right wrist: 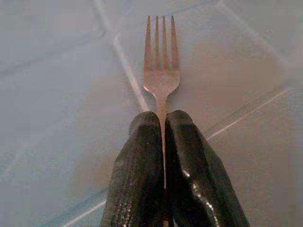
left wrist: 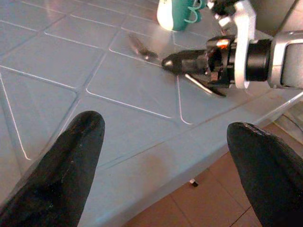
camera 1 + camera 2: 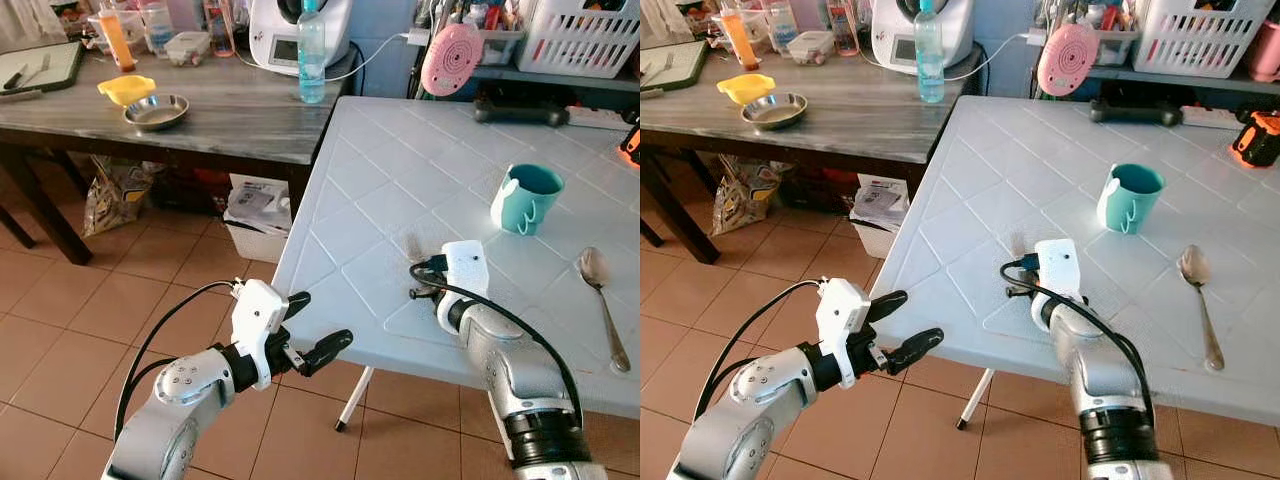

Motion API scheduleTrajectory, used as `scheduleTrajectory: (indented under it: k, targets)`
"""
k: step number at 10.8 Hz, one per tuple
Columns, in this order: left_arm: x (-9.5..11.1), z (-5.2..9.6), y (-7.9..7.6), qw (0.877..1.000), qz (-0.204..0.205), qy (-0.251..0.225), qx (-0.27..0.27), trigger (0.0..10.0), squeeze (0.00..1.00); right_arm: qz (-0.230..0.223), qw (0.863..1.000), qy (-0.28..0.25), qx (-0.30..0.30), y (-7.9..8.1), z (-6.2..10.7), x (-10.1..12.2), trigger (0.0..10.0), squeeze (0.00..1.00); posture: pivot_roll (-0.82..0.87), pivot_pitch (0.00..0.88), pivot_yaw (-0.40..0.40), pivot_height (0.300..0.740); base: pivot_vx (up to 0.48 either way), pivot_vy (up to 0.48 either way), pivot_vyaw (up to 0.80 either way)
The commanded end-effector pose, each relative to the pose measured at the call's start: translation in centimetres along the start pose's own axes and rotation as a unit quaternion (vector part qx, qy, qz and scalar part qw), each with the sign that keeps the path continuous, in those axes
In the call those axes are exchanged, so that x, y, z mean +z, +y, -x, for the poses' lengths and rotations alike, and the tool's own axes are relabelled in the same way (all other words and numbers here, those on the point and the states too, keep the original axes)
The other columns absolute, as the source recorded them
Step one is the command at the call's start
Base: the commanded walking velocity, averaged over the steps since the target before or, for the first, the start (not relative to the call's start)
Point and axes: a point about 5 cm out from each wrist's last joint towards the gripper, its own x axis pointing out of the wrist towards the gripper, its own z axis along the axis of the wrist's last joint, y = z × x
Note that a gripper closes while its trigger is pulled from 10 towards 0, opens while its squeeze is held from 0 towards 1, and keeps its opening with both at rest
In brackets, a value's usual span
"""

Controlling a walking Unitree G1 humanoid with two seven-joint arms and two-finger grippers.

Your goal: Setting the table

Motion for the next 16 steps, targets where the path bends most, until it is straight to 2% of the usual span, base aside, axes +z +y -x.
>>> scheduleTrajectory:
  k: [1,3,5,7,8,9,12,15,16]
  targets:
    - [0.4,0.0,0.2,1.0,-0.014,-0.005,0.001,10.0,0.0,-0.005,0.998,-0.061,-0.006,0.6,0.5,2.2,0.0,0.0,-0.01,0.056,0.036,0.74,0.0,0.0,0.0]
    - [1.1,0.2,1.1,0.999,-0.032,-0.017,0.028,10.0,0.0,-0.01,0.992,-0.126,-0.012,1.3,1.1,4.2,0.0,0.0,-0.01,0.056,0.035,0.74,0.0,0.0,0.0]
    - [1.5,0.4,1.7,0.997,-0.042,-0.031,0.056,10.0,0.0,-0.015,0.986,-0.164,-0.034,0.9,1.7,4.9,0.0,0.0,-0.01,0.053,0.034,0.74,0.0,0.0,0.0]
    - [2.0,0.6,2.6,0.993,-0.049,-0.045,0.093,10.0,0.0,0.004,0.979,-0.189,-0.081,0.0,2.7,4.7,0.0,0.0,-0.01,0.054,0.029,0.74,0.0,0.0,0.0]
    - [2.2,0.7,3.3,0.99,-0.052,-0.049,0.12,10.0,0.0,0.009,0.976,-0.196,-0.094,-0.3,3.1,4.6,1.3,0.0,0.0,0.055,0.029,0.74,0.0,0.0,0.0]
    - [2.5,1.1,4.4,0.985,-0.049,-0.058,0.155,10.0,0.0,0.009,0.975,-0.195,-0.109,-0.8,3.5,4.2,10.0,0.0,0.0,0.054,0.031,0.74,0.0,0.0,0.0]
    - [2.6,1.2,5.4,0.982,-0.059,-0.048,0.174,10.0,0.0,0.004,0.975,-0.184,-0.123,-1.0,3.8,3.3,10.0,0.0,-0.01,0.052,0.036,0.74,0.0,0.0,0.0]
    - [2.7,1.0,6.1,0.979,-0.062,-0.048,0.186,10.0,0.0,0.007,0.977,-0.179,-0.118,-0.9,3.7,3.2,10.0,0.0,-0.01,0.043,0.032,0.74,0.0,0.0,-0.72]
    - [2.5,0.9,5.8,0.98,-0.06,-0.049,0.183,10.0,0.0,0.008,0.977,-0.179,-0.118,-0.9,3.7,3.2,10.0,0.0,-0.02,0.042,0.03,0.74,0.0,0.394,-0.74]
